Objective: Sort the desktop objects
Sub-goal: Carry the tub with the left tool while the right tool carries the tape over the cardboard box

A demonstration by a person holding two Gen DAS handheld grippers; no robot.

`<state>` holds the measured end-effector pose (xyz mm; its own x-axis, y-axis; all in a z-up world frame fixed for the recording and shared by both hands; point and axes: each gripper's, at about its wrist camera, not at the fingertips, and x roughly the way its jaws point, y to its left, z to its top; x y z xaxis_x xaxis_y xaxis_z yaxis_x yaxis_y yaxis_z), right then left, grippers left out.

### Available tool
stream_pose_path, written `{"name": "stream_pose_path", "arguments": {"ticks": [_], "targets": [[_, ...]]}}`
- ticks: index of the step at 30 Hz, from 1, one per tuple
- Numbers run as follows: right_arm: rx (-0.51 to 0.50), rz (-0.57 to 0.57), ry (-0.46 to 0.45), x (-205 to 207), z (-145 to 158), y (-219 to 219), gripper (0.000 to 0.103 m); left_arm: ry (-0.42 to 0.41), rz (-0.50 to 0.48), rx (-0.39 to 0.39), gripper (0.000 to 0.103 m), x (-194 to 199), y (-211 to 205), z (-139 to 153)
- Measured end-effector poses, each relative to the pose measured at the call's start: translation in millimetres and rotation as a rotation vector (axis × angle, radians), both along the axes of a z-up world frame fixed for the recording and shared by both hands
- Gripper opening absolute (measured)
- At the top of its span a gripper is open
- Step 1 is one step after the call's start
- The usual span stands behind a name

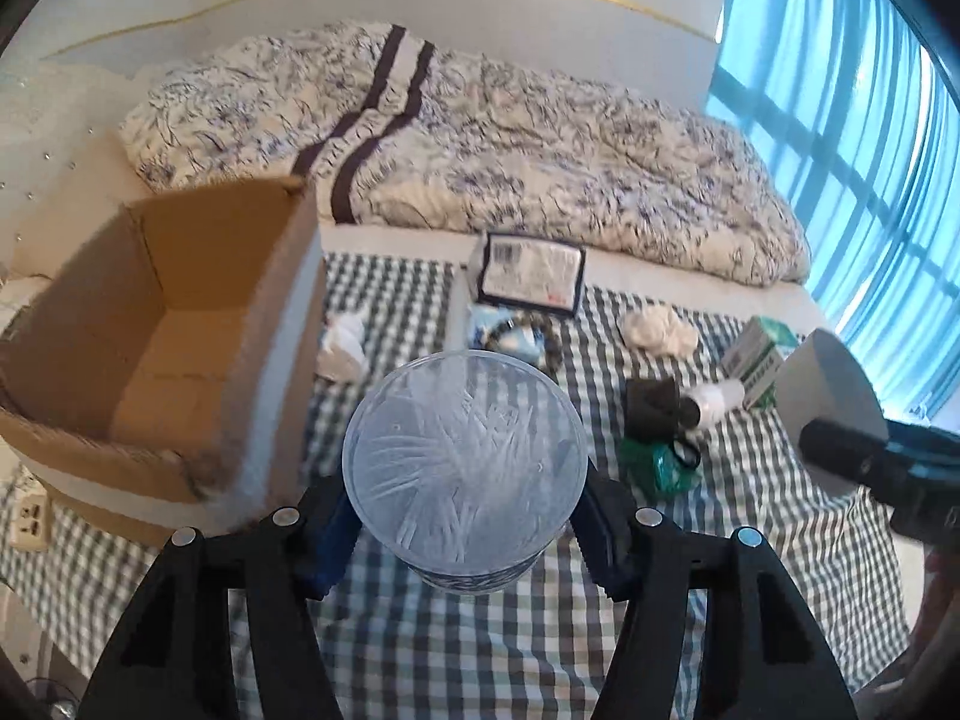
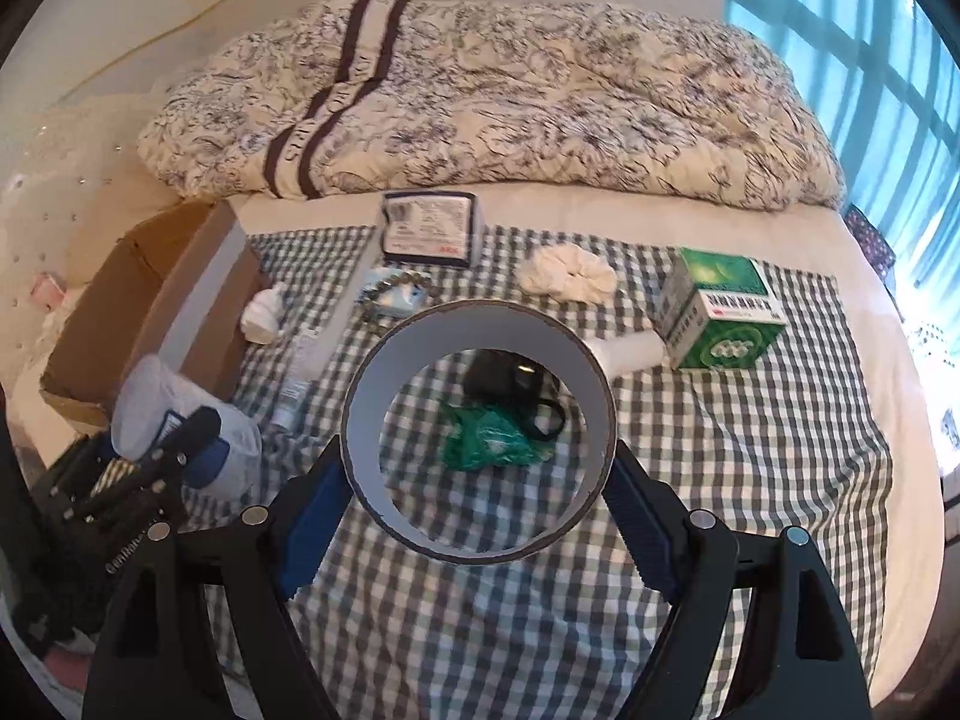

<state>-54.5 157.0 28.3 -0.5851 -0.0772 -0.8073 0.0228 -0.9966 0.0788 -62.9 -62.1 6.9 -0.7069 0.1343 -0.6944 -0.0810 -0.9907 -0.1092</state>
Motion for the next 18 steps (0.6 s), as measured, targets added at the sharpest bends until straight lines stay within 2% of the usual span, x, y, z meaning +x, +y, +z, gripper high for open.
{"name": "stream_pose_path", "arguments": {"ticks": [5,11,18], "targets": [[-0.030,0.066,0.028,-2.8,15.0,-26.0,0.081,0.031,0.055,0.012,0.063,-3.1,-26.6,31.0],[-0.055,0.163,0.080,-10.6,37.5,-67.8,0.081,0.071,0.133,-0.039,0.063,-7.4,-66.8,63.6],[-0.088,0.285,0.094,-26.7,47.1,-127.1,0.081,0.075,0.224,-0.070,0.063,-8.9,-119.6,77.6]]}}
